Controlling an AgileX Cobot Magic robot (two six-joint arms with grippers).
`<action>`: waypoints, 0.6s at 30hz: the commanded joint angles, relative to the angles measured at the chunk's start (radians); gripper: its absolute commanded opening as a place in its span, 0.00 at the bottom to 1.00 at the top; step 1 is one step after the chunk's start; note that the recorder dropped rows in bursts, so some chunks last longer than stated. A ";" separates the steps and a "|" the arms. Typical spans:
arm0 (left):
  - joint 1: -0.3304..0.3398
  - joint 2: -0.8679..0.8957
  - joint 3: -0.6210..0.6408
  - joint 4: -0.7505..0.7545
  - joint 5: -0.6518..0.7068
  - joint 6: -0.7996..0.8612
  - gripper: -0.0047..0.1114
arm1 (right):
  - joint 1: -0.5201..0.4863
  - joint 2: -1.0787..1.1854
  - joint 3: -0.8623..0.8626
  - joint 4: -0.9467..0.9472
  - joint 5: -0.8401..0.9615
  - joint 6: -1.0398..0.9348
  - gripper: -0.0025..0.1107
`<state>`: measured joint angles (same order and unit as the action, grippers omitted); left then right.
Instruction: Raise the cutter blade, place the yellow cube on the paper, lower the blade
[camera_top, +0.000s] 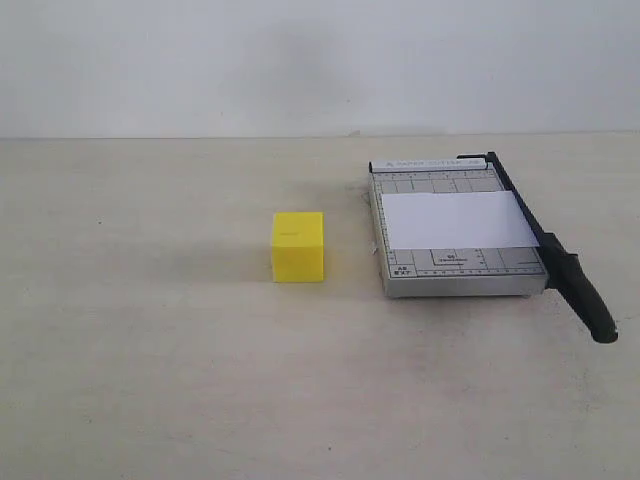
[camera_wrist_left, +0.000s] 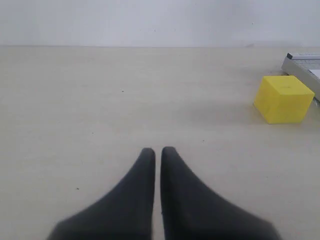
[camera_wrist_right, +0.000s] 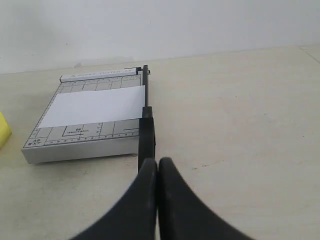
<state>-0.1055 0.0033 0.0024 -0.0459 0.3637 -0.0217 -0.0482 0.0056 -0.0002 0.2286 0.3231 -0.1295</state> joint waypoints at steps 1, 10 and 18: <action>-0.009 -0.003 -0.002 -0.007 -0.005 0.000 0.08 | -0.002 -0.006 0.000 0.003 -0.011 -0.003 0.02; -0.009 -0.003 -0.002 -0.007 -0.005 0.000 0.08 | -0.002 -0.006 0.000 0.059 -0.083 0.031 0.02; -0.009 -0.003 -0.002 -0.007 -0.005 0.000 0.08 | -0.002 -0.006 0.000 0.235 -0.163 0.367 0.02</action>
<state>-0.1055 0.0033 0.0024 -0.0459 0.3637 -0.0217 -0.0482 0.0056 -0.0002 0.4224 0.2042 0.1302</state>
